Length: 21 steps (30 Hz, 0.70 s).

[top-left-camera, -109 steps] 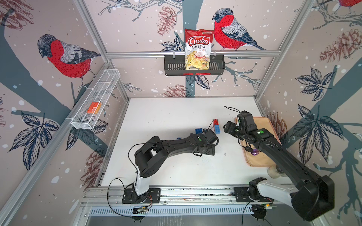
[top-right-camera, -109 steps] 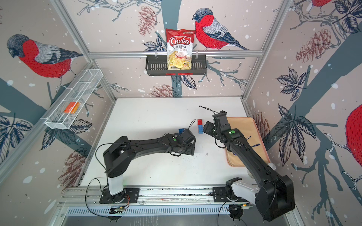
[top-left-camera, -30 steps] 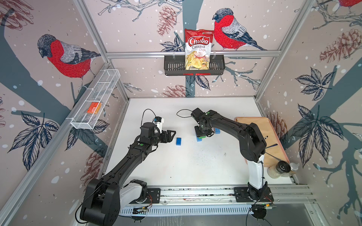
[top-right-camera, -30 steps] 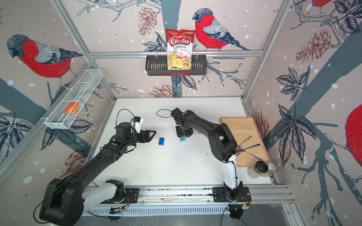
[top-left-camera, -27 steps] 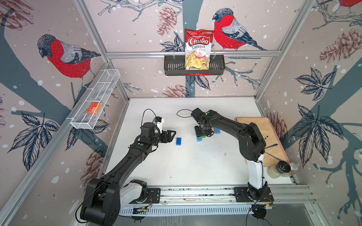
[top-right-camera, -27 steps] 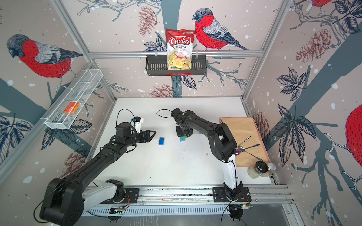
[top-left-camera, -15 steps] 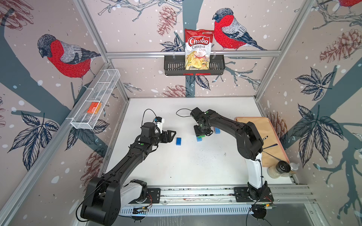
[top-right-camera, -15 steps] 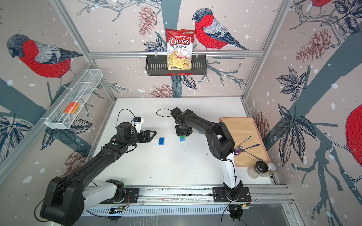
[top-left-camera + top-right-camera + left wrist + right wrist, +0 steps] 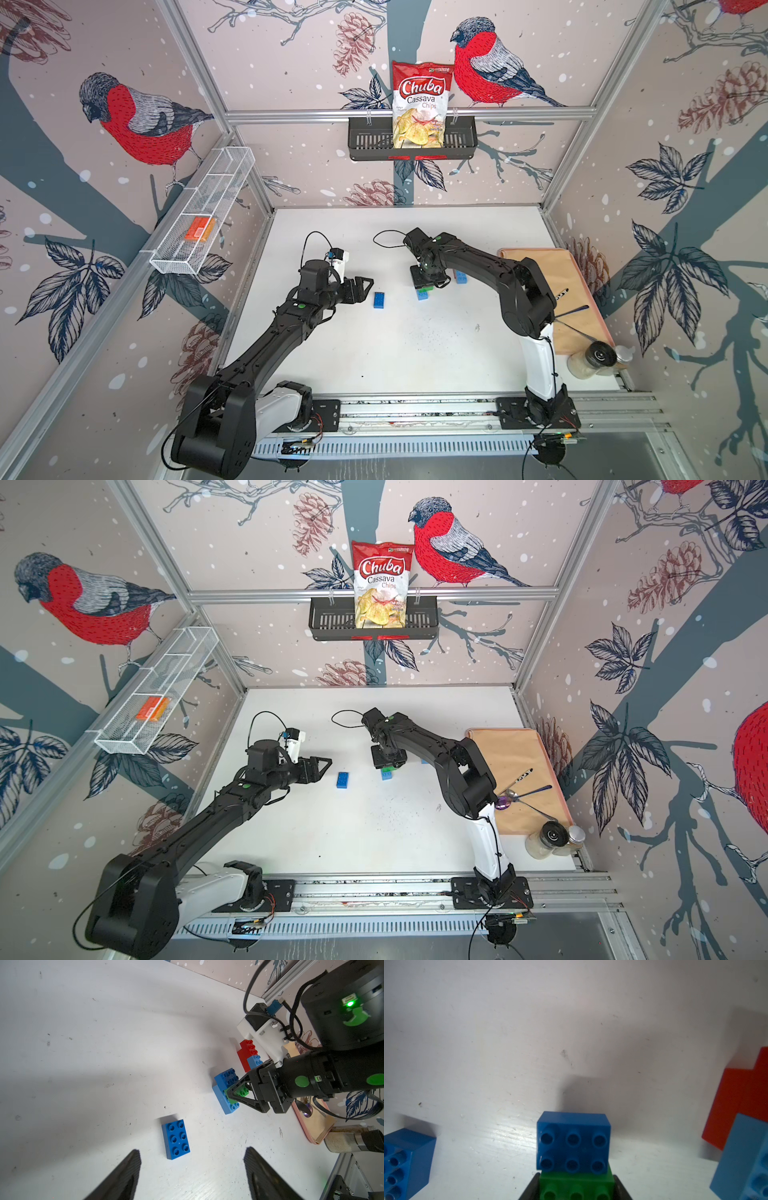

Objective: Assemble a rectangle with lego
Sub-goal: Assemble the lego brick with the lego brick.

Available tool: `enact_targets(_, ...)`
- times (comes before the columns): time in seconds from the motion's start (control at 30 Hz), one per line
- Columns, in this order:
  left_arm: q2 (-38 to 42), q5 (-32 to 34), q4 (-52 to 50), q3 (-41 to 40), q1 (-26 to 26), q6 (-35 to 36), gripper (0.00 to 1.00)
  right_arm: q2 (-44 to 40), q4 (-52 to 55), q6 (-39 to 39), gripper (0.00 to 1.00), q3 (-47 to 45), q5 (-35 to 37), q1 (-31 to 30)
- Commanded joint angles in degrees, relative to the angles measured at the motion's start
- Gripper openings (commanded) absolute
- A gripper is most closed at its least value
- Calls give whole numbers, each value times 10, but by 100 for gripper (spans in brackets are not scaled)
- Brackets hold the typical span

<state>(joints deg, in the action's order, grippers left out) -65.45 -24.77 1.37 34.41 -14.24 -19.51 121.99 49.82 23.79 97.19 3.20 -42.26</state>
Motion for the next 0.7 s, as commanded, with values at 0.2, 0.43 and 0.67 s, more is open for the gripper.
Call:
enact_targets(0.2,-3,-1,26,3,0,7,78,20,-2,-8,48,-2,-2,-3)
enact_targets(0.43,-7,-3,26,5,0,7,78,16,-2,-4,48,3,-4,-11)
enact_targets(0.67,-7,-4,25,5,0,6,78,21,1,-3,48,4,13,-12)
